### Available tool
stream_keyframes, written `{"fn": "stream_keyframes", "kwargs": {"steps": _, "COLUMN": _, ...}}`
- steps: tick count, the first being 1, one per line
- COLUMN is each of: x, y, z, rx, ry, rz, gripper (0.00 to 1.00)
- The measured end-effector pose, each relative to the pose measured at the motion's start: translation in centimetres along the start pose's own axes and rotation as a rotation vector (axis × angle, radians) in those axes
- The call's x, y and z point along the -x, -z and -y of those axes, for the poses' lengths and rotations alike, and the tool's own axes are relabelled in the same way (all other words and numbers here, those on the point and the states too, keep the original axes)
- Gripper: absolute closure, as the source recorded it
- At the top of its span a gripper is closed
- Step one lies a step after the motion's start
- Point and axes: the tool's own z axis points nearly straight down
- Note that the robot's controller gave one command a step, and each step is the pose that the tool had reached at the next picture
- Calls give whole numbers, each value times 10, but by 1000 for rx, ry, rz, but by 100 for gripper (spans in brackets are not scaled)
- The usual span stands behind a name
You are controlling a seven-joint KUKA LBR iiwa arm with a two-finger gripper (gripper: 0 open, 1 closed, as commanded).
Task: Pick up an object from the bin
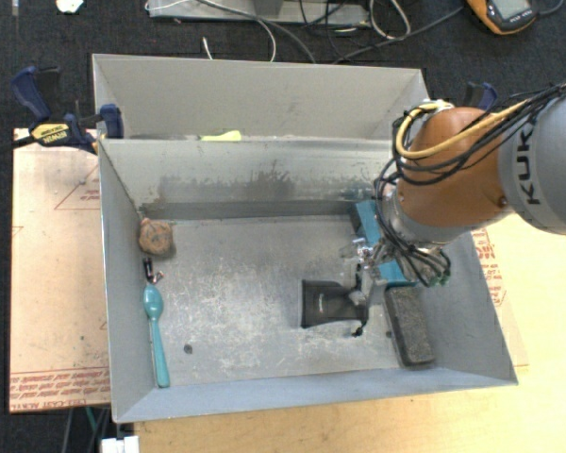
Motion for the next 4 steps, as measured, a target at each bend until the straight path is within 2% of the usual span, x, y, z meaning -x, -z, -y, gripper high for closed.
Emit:
{"fn": "stream_keyframes", "kwargs": {"steps": 1, "x": 1, "y": -2, "z": 3, "rx": -1, "ry": 186, "rz": 5, "gripper": 100}}
{"fn": "stream_keyframes", "kwargs": {"steps": 2, "x": 25, "y": -35, "z": 21, "rx": -4, "ry": 311, "rz": 8, "gripper": 100}}
{"fn": "stream_keyframes", "kwargs": {"steps": 3, "x": 48, "y": -53, "z": 31, "rx": -1, "ry": 118, "rz": 8, "gripper": 100}}
{"fn": "stream_keyframes", "kwargs": {"steps": 4, "x": 15, "y": -63, "z": 62, "rx": 0, "ry": 470, "rz": 11, "gripper": 100}}
